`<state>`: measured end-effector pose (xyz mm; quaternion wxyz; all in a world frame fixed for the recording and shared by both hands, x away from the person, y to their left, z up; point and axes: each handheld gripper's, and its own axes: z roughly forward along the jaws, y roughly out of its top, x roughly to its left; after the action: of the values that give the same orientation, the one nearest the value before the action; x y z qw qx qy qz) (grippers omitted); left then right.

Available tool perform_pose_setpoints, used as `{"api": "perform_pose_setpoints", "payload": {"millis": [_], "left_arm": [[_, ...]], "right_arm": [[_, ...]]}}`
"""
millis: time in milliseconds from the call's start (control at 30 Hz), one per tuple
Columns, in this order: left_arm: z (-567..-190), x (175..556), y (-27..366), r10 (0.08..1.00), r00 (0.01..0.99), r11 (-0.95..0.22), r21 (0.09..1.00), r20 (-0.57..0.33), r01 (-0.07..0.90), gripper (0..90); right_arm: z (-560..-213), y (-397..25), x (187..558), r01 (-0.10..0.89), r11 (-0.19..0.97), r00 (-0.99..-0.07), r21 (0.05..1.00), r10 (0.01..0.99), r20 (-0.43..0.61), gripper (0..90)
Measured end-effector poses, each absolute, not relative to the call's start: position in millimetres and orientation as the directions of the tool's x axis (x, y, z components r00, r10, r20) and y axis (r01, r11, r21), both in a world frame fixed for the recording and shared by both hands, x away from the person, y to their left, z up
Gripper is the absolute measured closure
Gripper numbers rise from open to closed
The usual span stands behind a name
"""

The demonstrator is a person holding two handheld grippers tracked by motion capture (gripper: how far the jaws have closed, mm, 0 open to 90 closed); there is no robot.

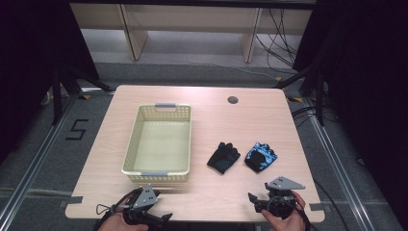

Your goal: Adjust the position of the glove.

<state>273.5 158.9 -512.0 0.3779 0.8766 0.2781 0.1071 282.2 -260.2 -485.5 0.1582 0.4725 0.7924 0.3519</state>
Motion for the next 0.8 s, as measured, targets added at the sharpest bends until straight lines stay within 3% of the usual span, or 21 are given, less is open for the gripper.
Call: {"api": "perform_pose_setpoints", "payload": {"millis": [167, 200, 500, 633, 800], "left_arm": [[-512, 273, 159, 0.561, 0.827, -0.555, 0.724, -0.038, 0.410, 16.3], [-512, 273, 159, 0.561, 0.827, -0.554, 0.724, -0.040, 0.411, 16.3], [-512, 274, 158, 0.566, 0.824, -0.552, 0.725, -0.037, 0.411, 16.3], [-511, 275, 160, 0.560, 0.828, -0.557, 0.729, -0.024, 0.398, 16.4], [-511, 274, 159, 0.572, 0.818, -0.536, 0.730, -0.056, 0.424, 16.4]], "right_arm": [[-484, -257, 282, 0.622, 0.305, -0.519, 0.721, 0.850, 0.088, 33.8], [-484, -259, 284, 0.591, 0.339, -0.543, 0.732, 0.838, 0.051, 36.1], [-478, -252, 297, 0.555, 0.345, -0.566, 0.757, 0.824, 0.040, 39.1], [-469, -242, 308, 0.552, 0.339, -0.577, 0.762, 0.815, 0.055, 46.2], [-463, -230, 331, 0.513, 0.370, -0.612, 0.774, 0.790, 0.027, 63.2]]}}
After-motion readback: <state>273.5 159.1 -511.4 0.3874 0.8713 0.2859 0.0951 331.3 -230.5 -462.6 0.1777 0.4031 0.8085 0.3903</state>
